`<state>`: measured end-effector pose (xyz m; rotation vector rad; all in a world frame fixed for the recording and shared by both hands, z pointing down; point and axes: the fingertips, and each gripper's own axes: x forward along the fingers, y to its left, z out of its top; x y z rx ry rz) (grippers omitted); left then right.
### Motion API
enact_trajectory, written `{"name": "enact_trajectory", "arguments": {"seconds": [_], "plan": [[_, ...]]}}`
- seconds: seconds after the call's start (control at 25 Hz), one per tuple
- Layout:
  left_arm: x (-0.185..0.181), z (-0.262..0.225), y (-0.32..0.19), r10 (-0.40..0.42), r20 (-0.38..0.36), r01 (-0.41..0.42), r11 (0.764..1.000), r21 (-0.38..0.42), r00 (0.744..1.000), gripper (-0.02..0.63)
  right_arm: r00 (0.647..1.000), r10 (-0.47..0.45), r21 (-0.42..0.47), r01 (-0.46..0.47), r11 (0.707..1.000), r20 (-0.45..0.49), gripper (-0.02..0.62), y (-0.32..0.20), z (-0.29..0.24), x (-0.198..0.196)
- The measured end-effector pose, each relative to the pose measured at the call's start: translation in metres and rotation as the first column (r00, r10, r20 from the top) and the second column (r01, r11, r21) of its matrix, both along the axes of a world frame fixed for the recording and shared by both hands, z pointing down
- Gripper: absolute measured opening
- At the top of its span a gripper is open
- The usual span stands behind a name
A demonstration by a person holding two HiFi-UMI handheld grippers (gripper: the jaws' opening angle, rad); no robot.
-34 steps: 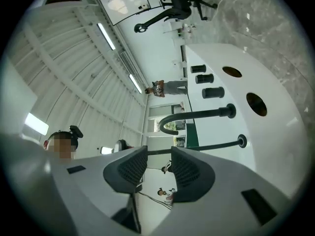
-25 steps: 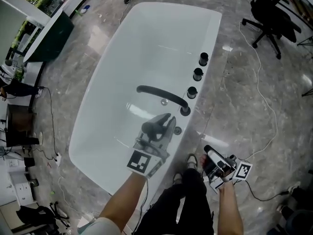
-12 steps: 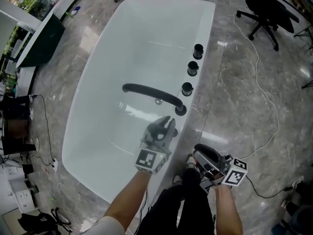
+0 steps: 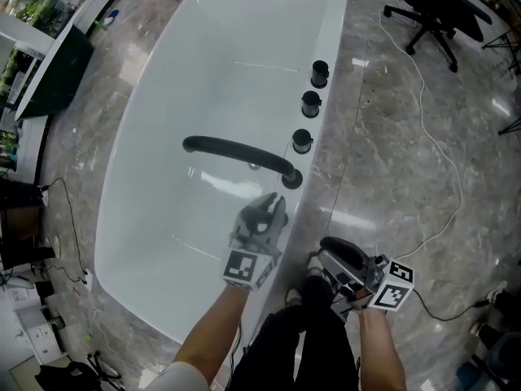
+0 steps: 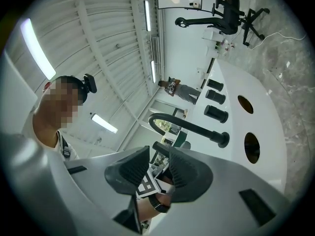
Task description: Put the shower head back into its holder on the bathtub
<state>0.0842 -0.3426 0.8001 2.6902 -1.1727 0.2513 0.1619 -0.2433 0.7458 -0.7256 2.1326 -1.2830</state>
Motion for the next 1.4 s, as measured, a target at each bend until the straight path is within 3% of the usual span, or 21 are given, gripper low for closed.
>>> {"name": "enact_trajectory", "arguments": {"seconds": [0.36,0.6,0.8,1.04,1.24,1.32,1.4], "plan": [[0.017,0.005,0.006,-0.053,0.052,0.048,0.994,0.094,0.997,0.052,1.000,0.005,0.015,-0.006,1.000,0.010,0.133,0.001,-0.001,0.010],[0.020,0.011,0.013,-0.034,0.059,0.029,0.996,0.083,0.998,0.054,1.000,0.008,0.018,-0.008,1.000,0.003,0.133,0.000,-0.004,0.013],[0.021,0.009,0.019,0.014,0.076,-0.020,0.997,0.073,0.997,0.128,0.997,-0.010,0.035,0.012,0.999,-0.074,0.133,-0.003,-0.010,0.004],[0.000,0.004,0.037,0.043,0.128,-0.049,0.998,0.047,0.991,0.173,0.996,-0.013,0.045,0.018,0.999,-0.090,0.135,-0.007,-0.023,-0.003],[-0.018,0.003,0.060,-0.009,0.114,0.014,0.999,-0.040,0.993,0.173,0.969,-0.019,0.047,0.031,0.998,-0.247,0.133,-0.006,-0.024,-0.011],[-0.026,0.000,0.076,-0.021,0.112,0.031,0.995,-0.092,0.994,0.172,0.939,-0.025,0.043,0.042,0.998,-0.343,0.133,-0.002,-0.024,-0.017],[-0.031,-0.016,0.089,-0.022,0.090,0.034,0.990,-0.136,0.996,0.142,0.886,-0.016,0.047,0.042,0.998,-0.463,0.096,0.002,-0.029,-0.023]]}}
